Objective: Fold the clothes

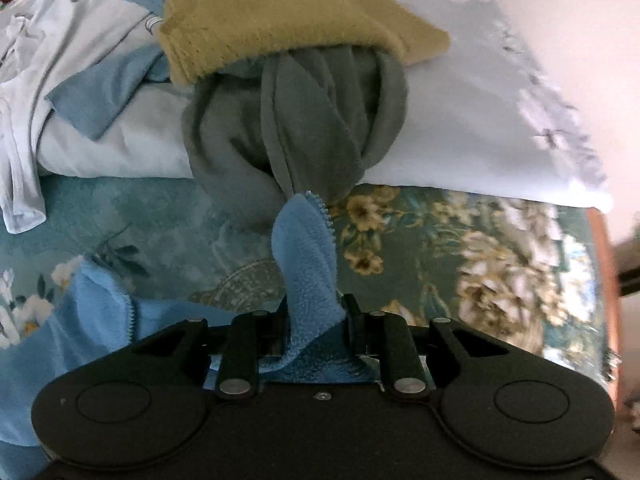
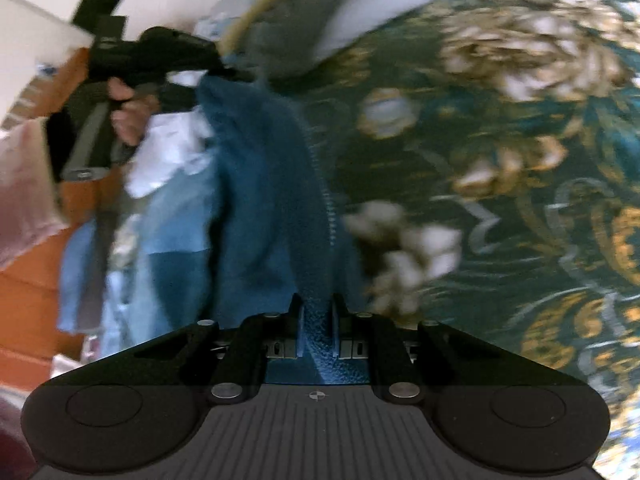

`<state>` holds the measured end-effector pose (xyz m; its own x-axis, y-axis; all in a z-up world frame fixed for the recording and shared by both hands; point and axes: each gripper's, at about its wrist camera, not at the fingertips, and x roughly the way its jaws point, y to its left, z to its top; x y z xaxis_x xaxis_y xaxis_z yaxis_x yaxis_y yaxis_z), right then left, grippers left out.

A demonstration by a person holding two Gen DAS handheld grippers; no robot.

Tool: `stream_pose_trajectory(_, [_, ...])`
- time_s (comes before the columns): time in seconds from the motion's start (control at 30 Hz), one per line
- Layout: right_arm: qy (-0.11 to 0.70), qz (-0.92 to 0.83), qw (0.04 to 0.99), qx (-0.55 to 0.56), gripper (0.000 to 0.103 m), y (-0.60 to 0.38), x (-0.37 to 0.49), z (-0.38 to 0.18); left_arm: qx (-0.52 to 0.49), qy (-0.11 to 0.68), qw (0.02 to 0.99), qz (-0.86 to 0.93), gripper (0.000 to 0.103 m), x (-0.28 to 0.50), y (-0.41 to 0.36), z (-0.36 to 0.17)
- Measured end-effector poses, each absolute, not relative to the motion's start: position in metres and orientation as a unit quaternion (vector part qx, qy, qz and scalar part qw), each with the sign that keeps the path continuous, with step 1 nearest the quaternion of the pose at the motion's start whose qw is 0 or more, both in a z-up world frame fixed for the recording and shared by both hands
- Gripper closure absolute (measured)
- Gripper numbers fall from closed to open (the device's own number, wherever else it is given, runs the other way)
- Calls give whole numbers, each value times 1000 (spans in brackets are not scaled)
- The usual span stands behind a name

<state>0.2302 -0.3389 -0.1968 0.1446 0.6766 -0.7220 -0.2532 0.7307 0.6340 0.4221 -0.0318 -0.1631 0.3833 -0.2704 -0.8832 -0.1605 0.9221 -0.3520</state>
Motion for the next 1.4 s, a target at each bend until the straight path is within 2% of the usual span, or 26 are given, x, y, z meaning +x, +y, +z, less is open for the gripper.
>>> stream_pose_trajectory(0.17, [579, 384, 697, 177, 93, -279, 205, -187, -219, 538, 811, -65, 81, 399, 10, -151])
stream_pose_trajectory(0.4, [612, 384, 668, 182, 93, -204, 182, -218, -226, 536, 813, -26, 68, 374, 64, -163])
stream_pose_trajectory(0.53, [637, 341, 672, 161, 93, -164, 176, -241, -218, 547, 808, 9, 44, 374, 80, -174])
stream_pose_trajectory(0.63, [646, 319, 681, 128, 92, -142, 169, -251, -231, 554, 800, 14, 32, 369, 90, -179])
stream_pose_trajectory(0.73, [652, 314, 682, 104, 87, -127, 161, -257, -240, 563, 791, 11, 26, 360, 95, -185])
stream_pose_trajectory(0.77, [655, 312, 681, 99, 86, -123, 159, -259, -240, 567, 788, 13, 25, 357, 96, -188])
stream_pose_trajectory(0.83, [654, 313, 681, 102, 77, -121, 157, -258, -235, 575, 783, 23, 24, 350, 99, -193])
stream_pose_trajectory(0.87, [650, 316, 682, 111, 77, -122, 156, -256, -234, 578, 781, 28, 24, 346, 101, -194])
stream_pose_trajectory(0.9, [645, 320, 683, 122, 73, -125, 157, -252, -232, 581, 779, 33, 24, 343, 103, -194])
stream_pose_trajectory(0.93, [638, 324, 686, 131, 64, -129, 158, -247, -229, 584, 778, 38, 24, 339, 106, -193])
stream_pose_trajectory(0.97, [629, 327, 692, 138, 62, -134, 159, -241, -227, 586, 777, 44, 24, 335, 108, -192])
stream_pose_trajectory(1.17, [584, 255, 752, 170, 58, -201, 175, -208, -171, 583, 794, 22, 24, 320, 97, -170])
stream_pose_trajectory(1.4, [621, 90, 735, 257, 58, -299, 144, -238, -50, 570, 813, -106, 24, 314, 37, -140])
